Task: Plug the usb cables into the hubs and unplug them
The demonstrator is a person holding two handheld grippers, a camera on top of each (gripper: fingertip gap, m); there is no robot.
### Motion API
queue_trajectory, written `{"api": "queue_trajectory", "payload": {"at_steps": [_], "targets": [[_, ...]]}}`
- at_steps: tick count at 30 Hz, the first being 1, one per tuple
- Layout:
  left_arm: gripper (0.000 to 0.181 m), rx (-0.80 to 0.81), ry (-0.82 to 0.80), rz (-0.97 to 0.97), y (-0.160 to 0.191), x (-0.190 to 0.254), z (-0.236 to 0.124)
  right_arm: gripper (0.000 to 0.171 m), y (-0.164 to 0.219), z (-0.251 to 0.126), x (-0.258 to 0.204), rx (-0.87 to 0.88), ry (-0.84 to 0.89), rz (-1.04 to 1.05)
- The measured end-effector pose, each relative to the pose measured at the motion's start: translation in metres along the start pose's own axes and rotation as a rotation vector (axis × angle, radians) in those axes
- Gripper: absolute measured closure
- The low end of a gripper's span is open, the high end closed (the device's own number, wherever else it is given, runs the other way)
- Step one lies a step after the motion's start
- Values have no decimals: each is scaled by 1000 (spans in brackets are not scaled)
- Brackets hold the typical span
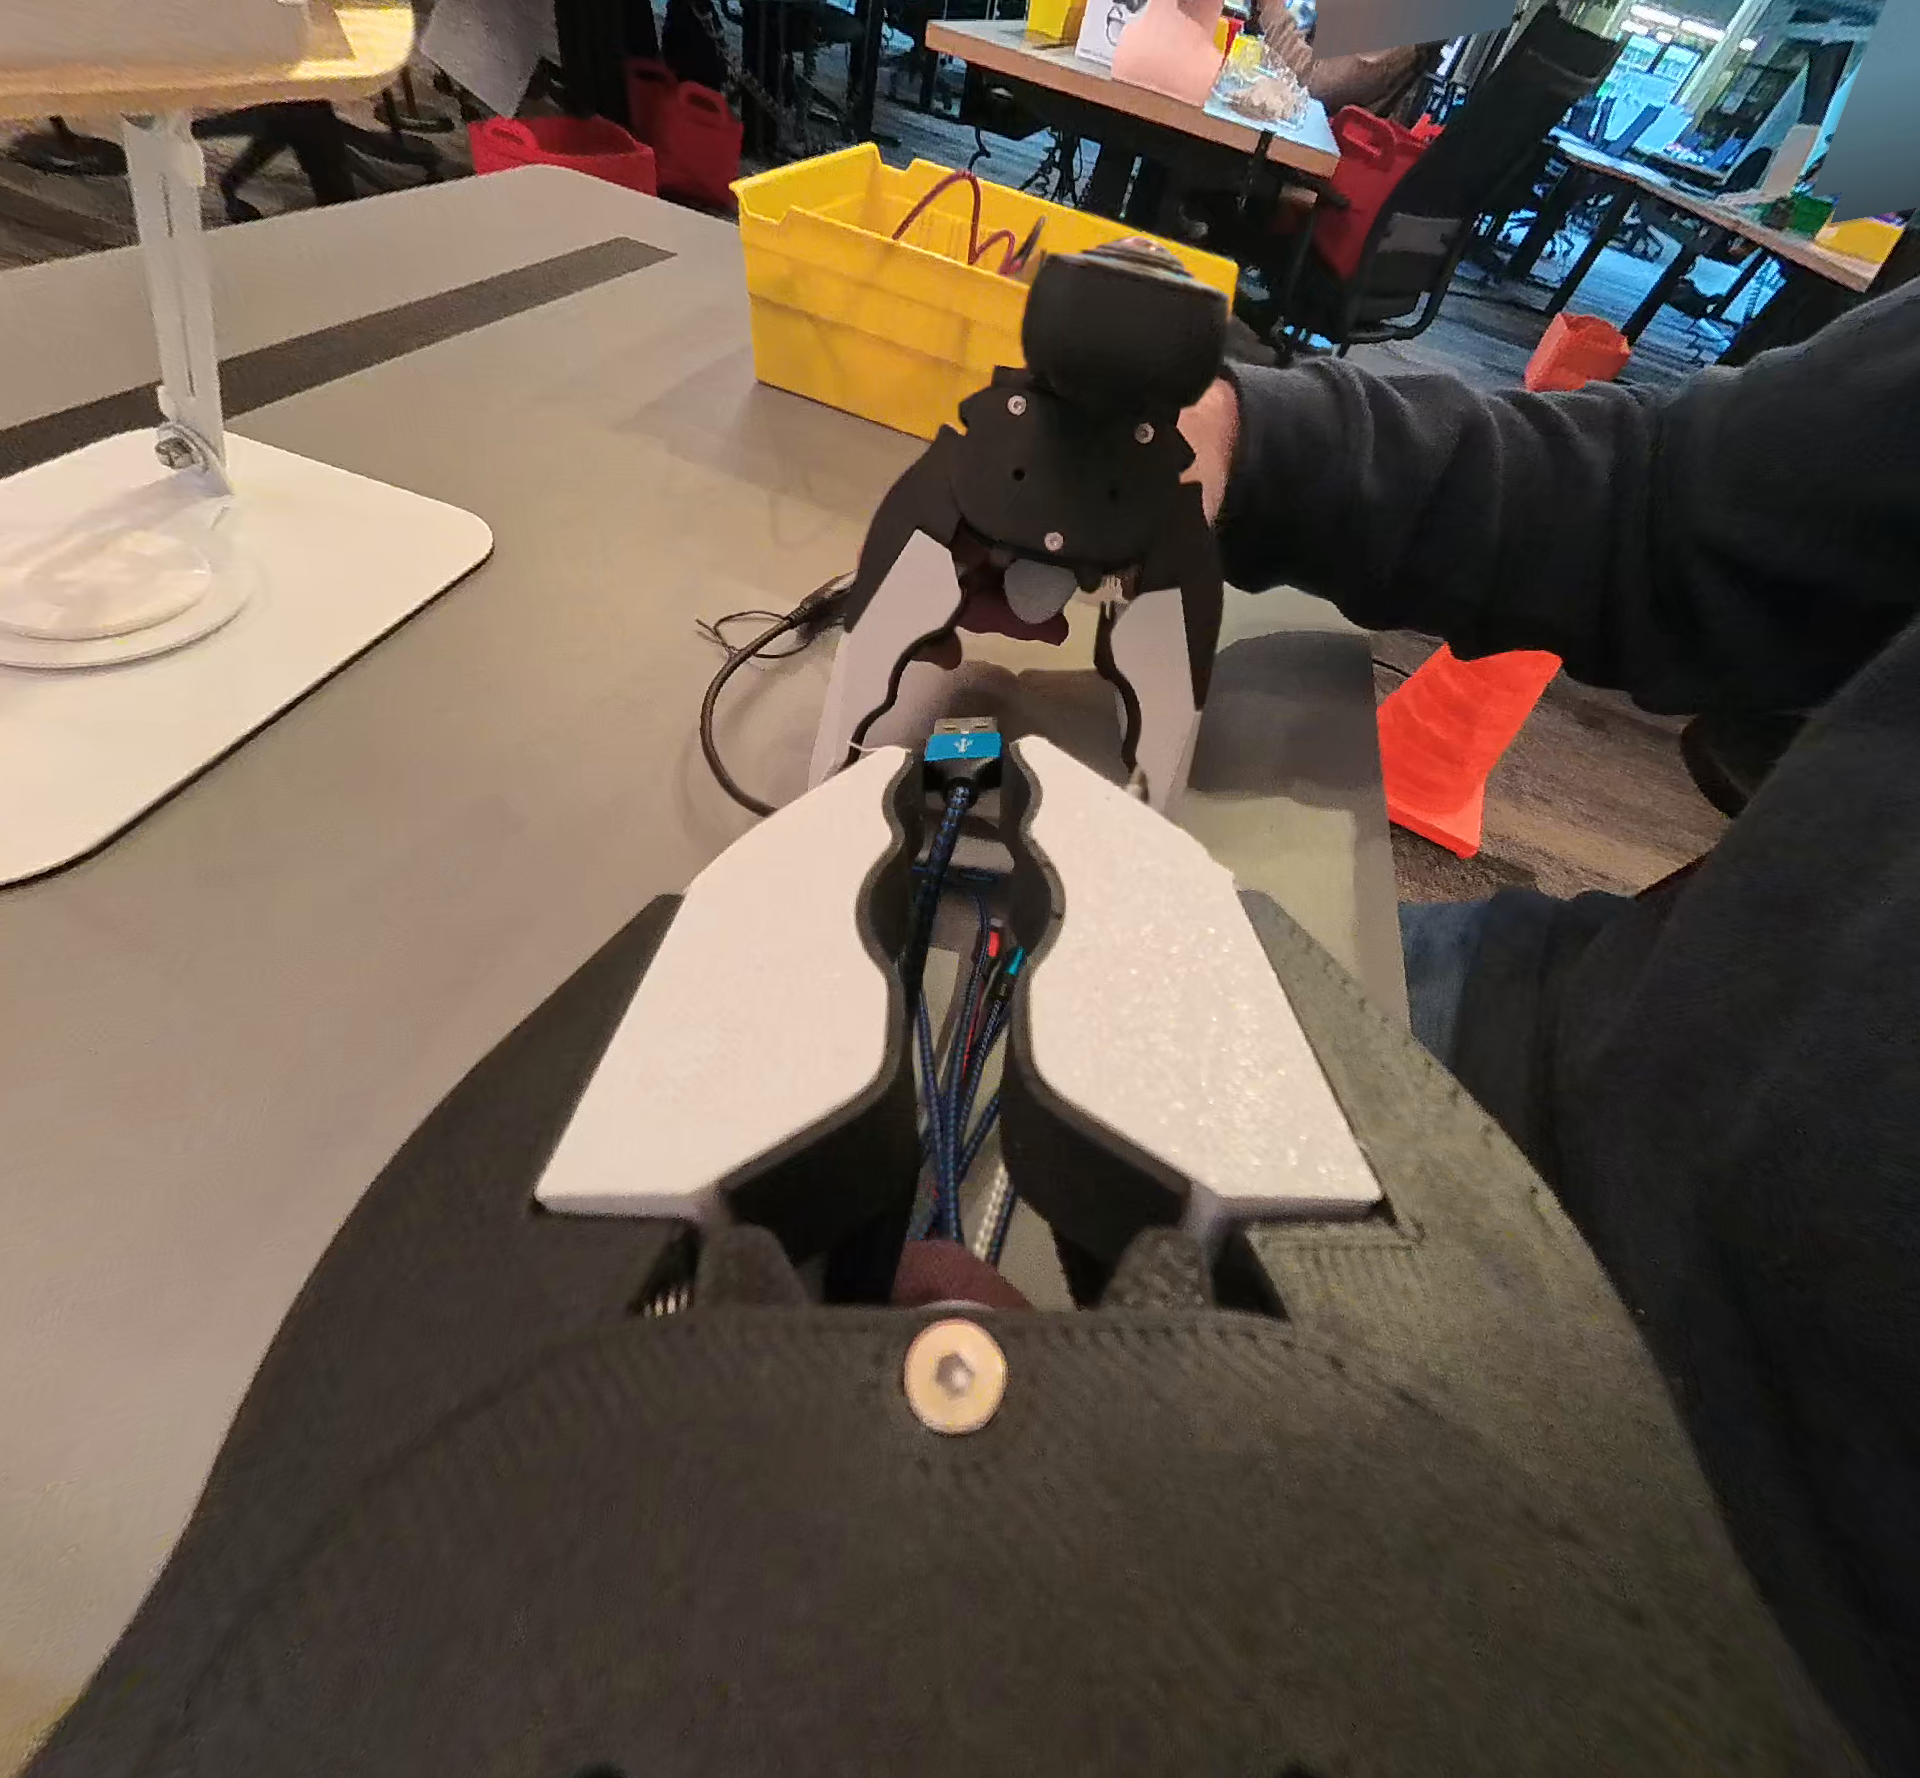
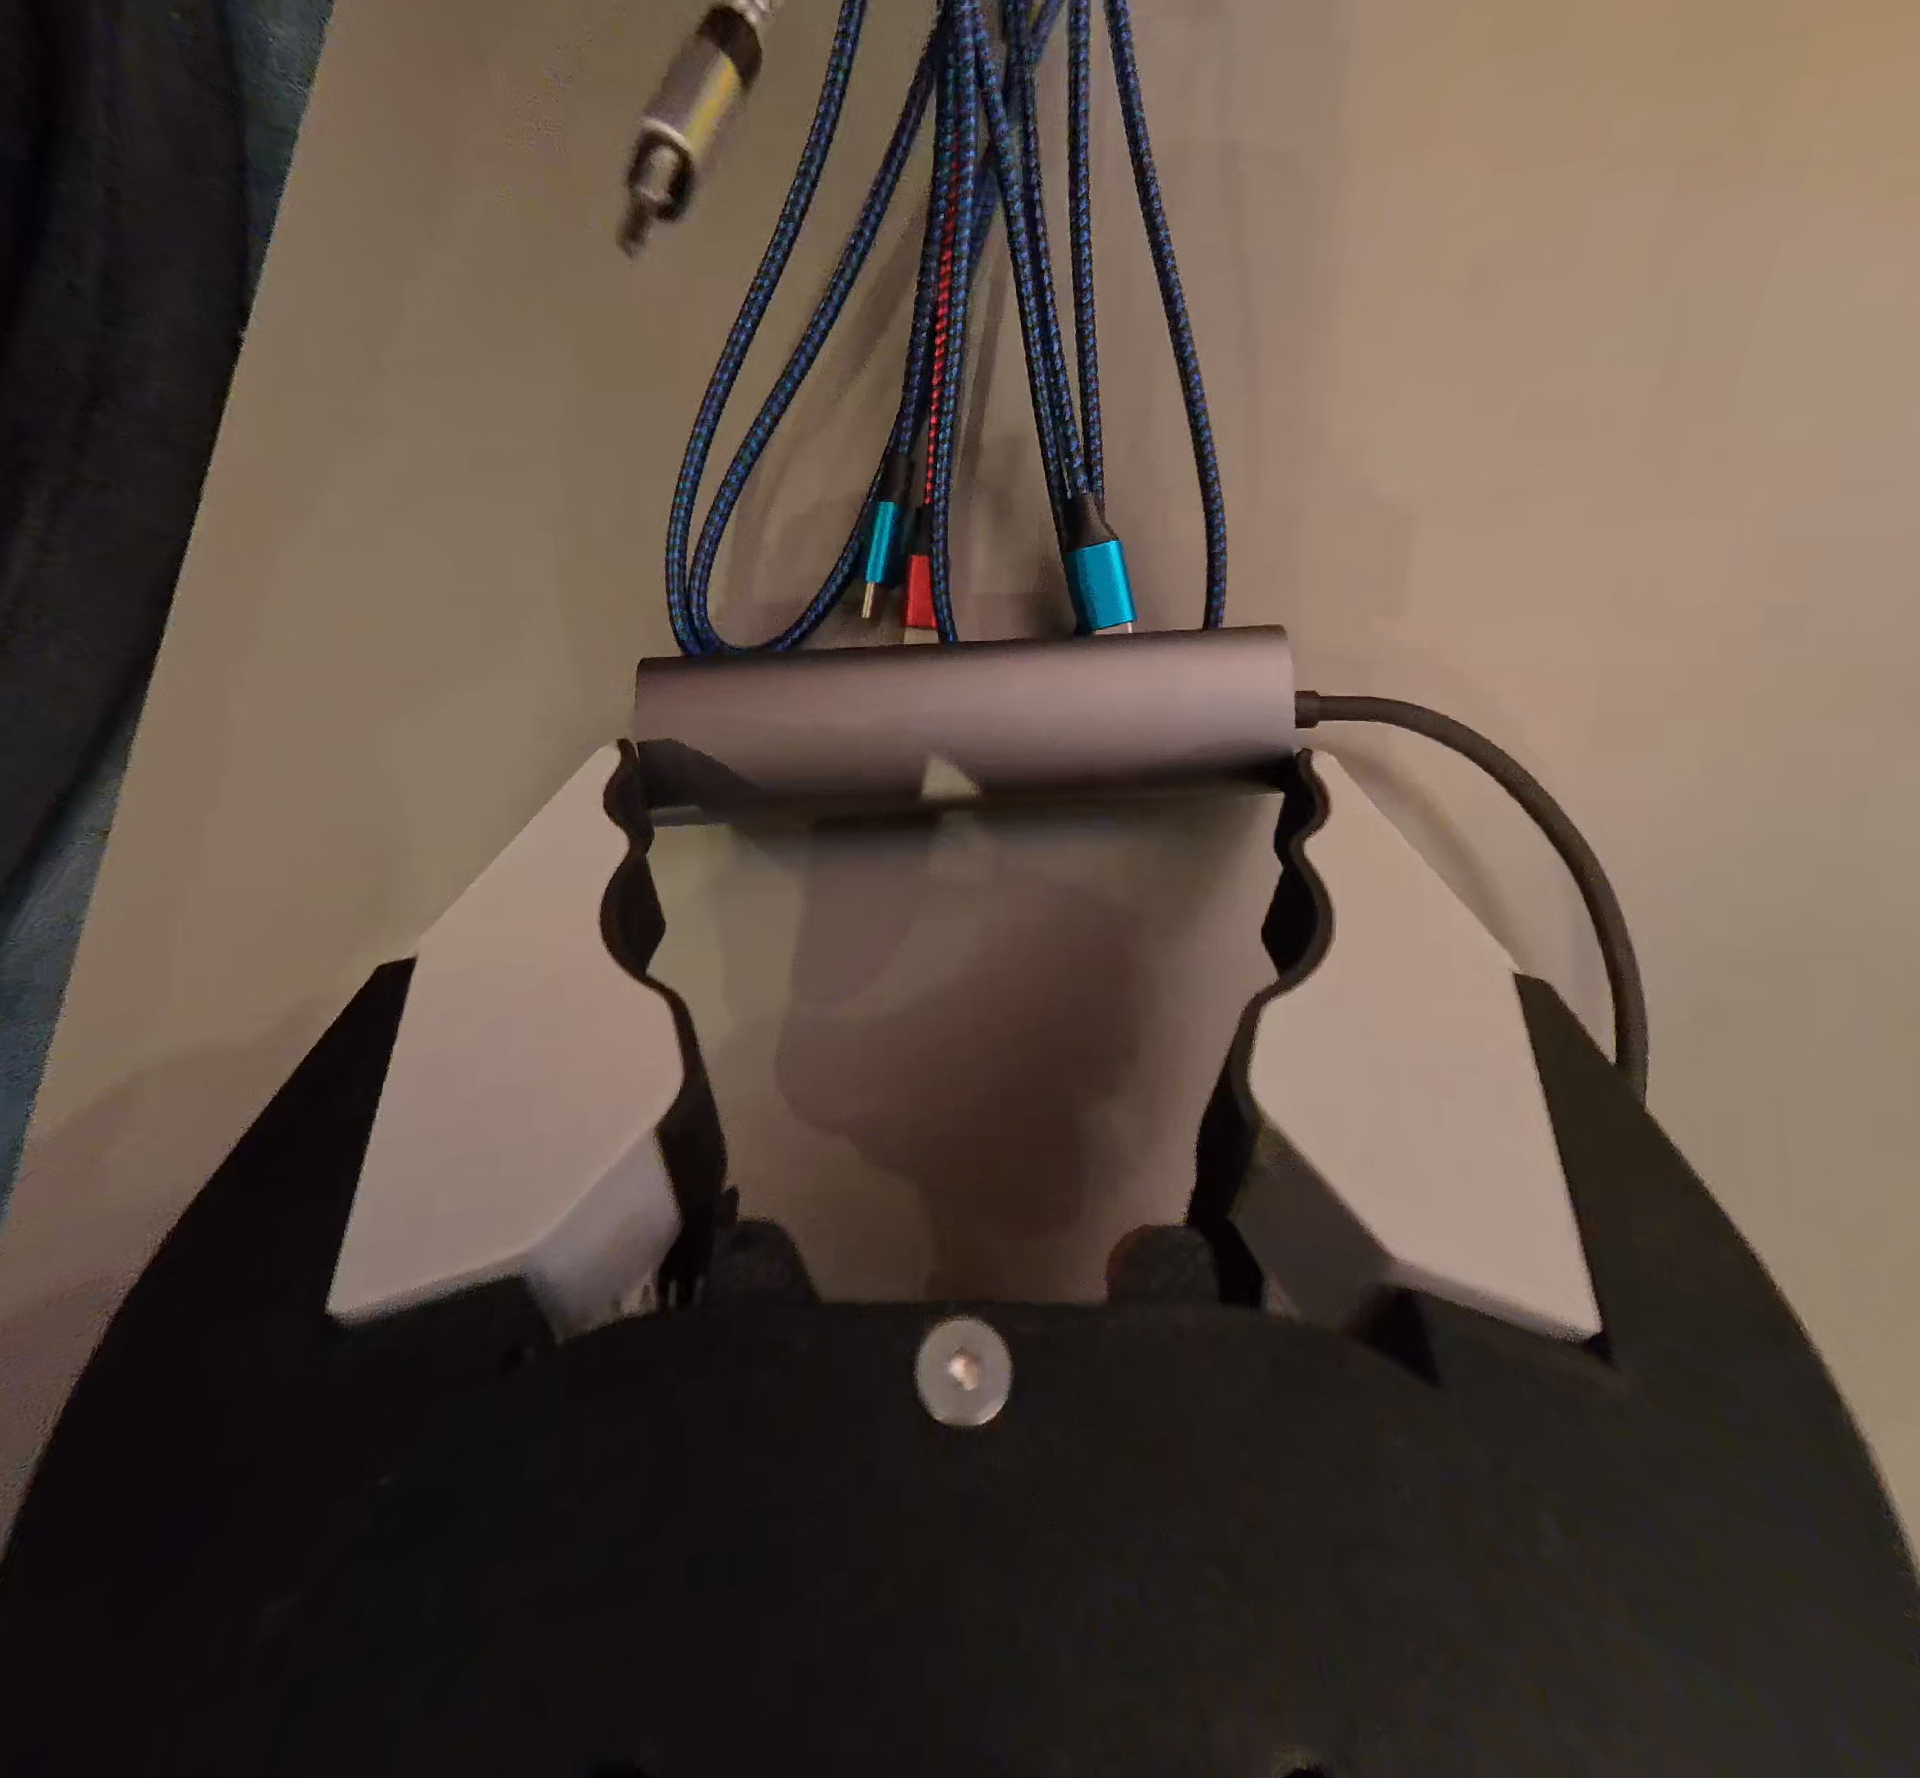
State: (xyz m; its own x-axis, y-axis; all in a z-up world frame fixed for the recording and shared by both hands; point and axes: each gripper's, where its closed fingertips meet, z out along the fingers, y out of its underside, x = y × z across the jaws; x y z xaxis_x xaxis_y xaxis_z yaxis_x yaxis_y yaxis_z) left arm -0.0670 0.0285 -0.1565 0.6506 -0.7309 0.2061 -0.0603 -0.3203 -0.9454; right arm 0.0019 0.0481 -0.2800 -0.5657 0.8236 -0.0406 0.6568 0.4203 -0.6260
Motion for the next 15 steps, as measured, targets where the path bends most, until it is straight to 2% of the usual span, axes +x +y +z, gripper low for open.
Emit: {"api": "queue_trajectory", "payload": {"at_steps": [6,9,12,15], "targets": [[168,-5,4,1,2,1,2,47,-3,3,4,-30,205,-50],[168,-3,5,0,2,1,1,51,-6,-1,-2,-29,302,-64],[168,-4,8,0,3,2,2,64,-3,-11,1,-14,430,-56],[168,-6,11,2,3,3,3,88,-2,-15,1,29,564,-29]]}}
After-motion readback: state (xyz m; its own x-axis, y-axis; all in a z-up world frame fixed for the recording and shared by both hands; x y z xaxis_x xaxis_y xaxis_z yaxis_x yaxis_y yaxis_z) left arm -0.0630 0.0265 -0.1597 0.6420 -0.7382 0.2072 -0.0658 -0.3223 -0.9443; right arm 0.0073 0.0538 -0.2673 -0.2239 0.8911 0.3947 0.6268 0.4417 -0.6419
